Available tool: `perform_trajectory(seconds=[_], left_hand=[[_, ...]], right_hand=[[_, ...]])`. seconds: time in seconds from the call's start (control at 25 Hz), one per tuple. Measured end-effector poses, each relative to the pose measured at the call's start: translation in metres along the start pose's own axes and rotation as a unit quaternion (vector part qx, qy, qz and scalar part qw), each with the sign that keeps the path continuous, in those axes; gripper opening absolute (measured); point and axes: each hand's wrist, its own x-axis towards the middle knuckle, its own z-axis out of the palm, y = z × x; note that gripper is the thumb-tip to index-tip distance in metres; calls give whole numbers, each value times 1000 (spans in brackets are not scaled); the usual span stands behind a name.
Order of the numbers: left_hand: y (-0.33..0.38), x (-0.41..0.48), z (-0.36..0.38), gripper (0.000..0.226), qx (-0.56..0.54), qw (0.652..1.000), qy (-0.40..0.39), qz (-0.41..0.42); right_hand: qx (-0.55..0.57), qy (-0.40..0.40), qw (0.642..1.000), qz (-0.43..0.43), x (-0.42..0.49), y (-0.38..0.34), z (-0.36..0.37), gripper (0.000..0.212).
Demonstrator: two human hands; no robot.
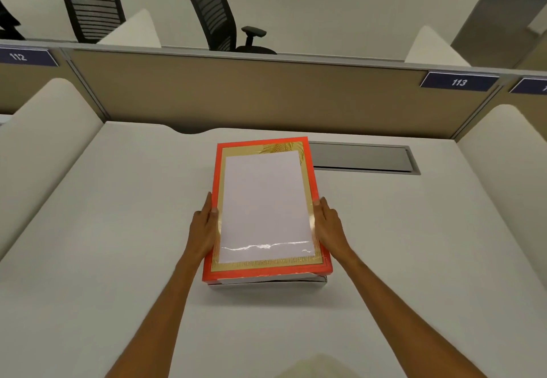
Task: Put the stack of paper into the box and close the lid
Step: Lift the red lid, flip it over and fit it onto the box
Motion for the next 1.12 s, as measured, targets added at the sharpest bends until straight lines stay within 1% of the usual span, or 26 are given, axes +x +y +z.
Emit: perform_trajectory(seconds=[0.16,0.32,0.72,0.92,1.12], left_hand=[[-6,4,11,56,46,999,8,14],[-11,2,15,56,56,998,14,17],[-9,1,18,55,72,997,21,12],[-14,3,20,54,78,997,16,3],[-17,3,22,54,80,997,18,11]], right_hand=[[12,33,999,5,2,23,8,51],[24,29,999,19,4,35,13,51],[24,30,999,17,12,40,20,49],[11,28,999,33,14,44,23,55],[-23,42,999,25,14,46,25,56]])
